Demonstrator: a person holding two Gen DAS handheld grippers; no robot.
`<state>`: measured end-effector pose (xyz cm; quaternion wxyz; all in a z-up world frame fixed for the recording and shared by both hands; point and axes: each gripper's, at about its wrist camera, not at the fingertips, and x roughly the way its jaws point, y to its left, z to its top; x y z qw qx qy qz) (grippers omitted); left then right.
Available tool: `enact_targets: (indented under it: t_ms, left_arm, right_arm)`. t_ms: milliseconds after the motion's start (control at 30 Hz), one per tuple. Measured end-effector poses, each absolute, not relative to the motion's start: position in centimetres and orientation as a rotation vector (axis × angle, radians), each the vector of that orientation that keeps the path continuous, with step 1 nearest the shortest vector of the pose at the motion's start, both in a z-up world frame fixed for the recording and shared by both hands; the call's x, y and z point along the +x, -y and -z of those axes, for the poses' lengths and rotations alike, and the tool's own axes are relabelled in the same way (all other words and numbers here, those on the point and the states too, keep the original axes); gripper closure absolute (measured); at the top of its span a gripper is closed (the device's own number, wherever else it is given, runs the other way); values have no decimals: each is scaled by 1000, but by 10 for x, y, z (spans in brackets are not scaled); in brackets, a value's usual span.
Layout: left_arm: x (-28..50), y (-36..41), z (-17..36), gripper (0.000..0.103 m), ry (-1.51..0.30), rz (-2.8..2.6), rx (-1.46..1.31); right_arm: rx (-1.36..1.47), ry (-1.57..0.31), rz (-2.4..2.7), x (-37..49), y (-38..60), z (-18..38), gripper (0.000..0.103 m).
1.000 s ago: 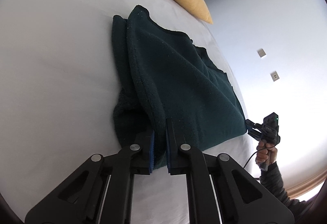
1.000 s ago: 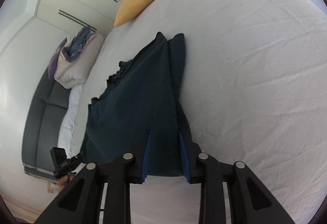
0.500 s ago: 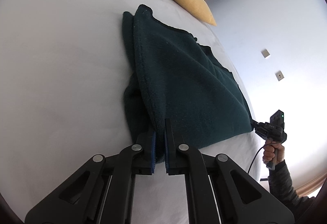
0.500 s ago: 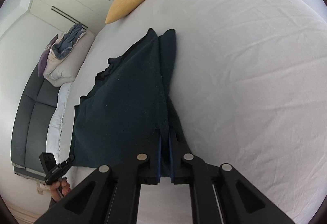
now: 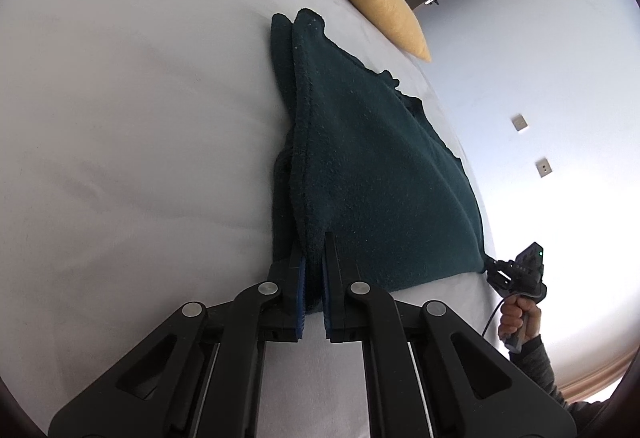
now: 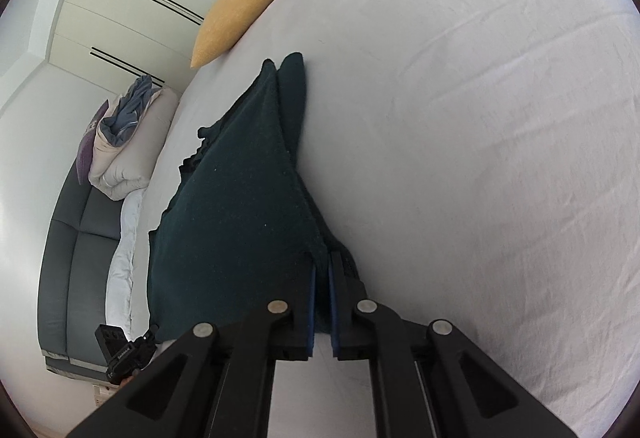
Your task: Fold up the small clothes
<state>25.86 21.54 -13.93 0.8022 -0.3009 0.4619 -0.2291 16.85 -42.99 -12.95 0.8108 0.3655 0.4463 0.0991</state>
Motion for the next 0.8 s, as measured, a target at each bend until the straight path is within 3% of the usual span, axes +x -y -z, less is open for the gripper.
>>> enact_targets:
  t_ms: [600, 700, 767, 800]
  left_arm:
    - [262, -213, 136, 95, -1003, 505, -613]
    - [257, -218, 131, 95, -1020, 498, -593]
    - [253, -223, 123, 95, -1034, 460, -556]
    - [251, -227, 117, 95, -1029, 434, -539]
  right_arm:
    - [865, -931, -218, 161, 434, 136, 98]
    - [868, -914, -204, 155, 437, 128, 91]
    - [795, -905, -112, 147, 438, 113, 67]
    - [763, -887, -73, 143, 438, 105, 66]
